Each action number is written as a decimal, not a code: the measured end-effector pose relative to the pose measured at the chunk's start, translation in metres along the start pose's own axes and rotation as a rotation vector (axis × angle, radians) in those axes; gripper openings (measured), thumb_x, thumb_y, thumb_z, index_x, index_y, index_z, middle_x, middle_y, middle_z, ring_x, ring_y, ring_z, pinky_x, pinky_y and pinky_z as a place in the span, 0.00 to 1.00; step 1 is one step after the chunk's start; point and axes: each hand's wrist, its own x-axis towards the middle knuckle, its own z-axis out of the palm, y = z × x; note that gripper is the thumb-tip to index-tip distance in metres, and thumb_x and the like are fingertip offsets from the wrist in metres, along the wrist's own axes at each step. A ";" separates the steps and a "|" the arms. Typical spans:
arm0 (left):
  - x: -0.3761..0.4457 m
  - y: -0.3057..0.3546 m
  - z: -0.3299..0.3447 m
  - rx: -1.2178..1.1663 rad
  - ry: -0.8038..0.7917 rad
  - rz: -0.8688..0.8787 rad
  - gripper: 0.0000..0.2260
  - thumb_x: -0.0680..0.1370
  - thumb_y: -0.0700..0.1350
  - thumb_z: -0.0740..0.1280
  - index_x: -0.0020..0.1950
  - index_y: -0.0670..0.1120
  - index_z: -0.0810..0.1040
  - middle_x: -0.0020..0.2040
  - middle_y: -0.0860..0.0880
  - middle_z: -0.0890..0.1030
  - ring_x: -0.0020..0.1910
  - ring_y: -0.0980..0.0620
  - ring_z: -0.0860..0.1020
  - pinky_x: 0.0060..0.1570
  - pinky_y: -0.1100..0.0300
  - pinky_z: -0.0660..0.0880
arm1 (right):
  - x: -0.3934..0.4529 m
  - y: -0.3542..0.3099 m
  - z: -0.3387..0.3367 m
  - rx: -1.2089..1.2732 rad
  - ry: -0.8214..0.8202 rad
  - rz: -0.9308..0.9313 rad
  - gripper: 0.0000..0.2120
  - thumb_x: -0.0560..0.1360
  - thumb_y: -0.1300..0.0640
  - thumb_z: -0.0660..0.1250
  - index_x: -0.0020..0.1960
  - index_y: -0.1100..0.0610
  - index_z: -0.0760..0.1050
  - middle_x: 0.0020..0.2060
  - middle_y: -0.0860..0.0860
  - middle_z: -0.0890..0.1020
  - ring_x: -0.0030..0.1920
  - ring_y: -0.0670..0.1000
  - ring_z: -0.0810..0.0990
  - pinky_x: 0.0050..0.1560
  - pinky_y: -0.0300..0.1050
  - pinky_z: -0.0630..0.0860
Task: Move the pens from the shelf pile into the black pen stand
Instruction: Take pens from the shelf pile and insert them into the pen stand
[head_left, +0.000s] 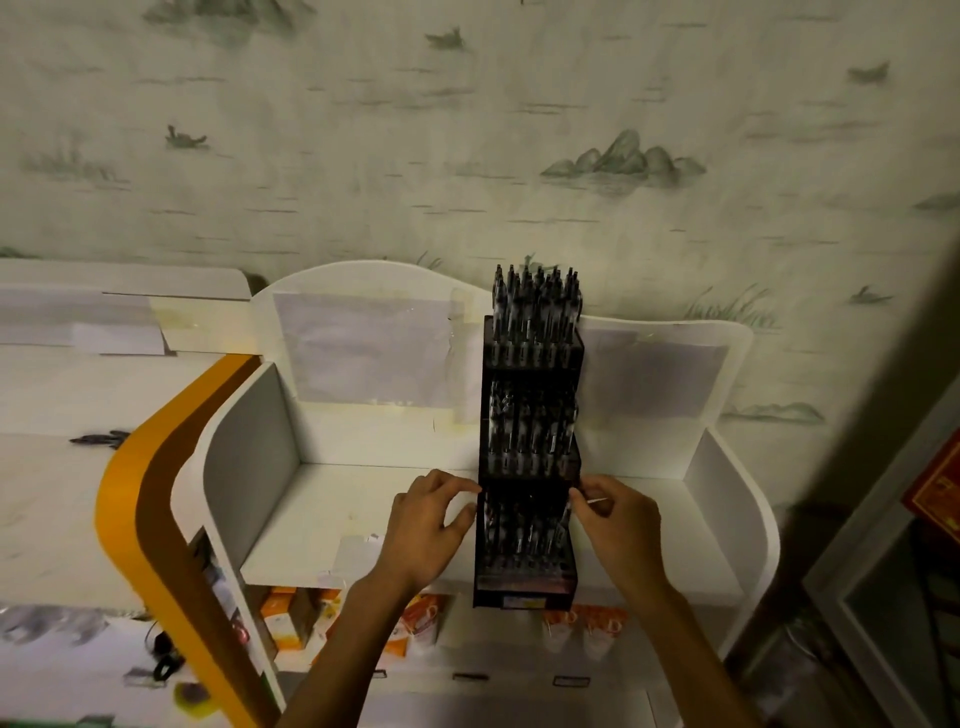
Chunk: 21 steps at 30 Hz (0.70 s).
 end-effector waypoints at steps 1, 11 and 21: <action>-0.001 0.000 -0.001 0.002 0.003 -0.008 0.10 0.81 0.52 0.63 0.61 0.61 0.77 0.58 0.57 0.77 0.59 0.54 0.74 0.59 0.50 0.72 | -0.001 0.003 0.001 -0.002 -0.006 -0.001 0.02 0.73 0.57 0.74 0.45 0.51 0.83 0.34 0.41 0.82 0.35 0.39 0.80 0.40 0.32 0.76; -0.006 -0.001 -0.002 -0.014 0.020 -0.043 0.10 0.81 0.50 0.64 0.60 0.60 0.78 0.58 0.57 0.78 0.58 0.55 0.75 0.60 0.51 0.72 | -0.007 0.018 0.009 -0.009 -0.056 0.013 0.02 0.74 0.59 0.73 0.46 0.56 0.84 0.34 0.41 0.81 0.35 0.34 0.78 0.39 0.23 0.70; -0.009 0.001 0.003 -0.032 0.018 -0.066 0.10 0.80 0.49 0.65 0.59 0.60 0.78 0.55 0.59 0.78 0.52 0.60 0.74 0.57 0.51 0.74 | -0.015 0.032 0.016 -0.140 -0.227 0.029 0.14 0.74 0.59 0.73 0.32 0.51 0.77 0.25 0.40 0.74 0.29 0.36 0.75 0.32 0.25 0.67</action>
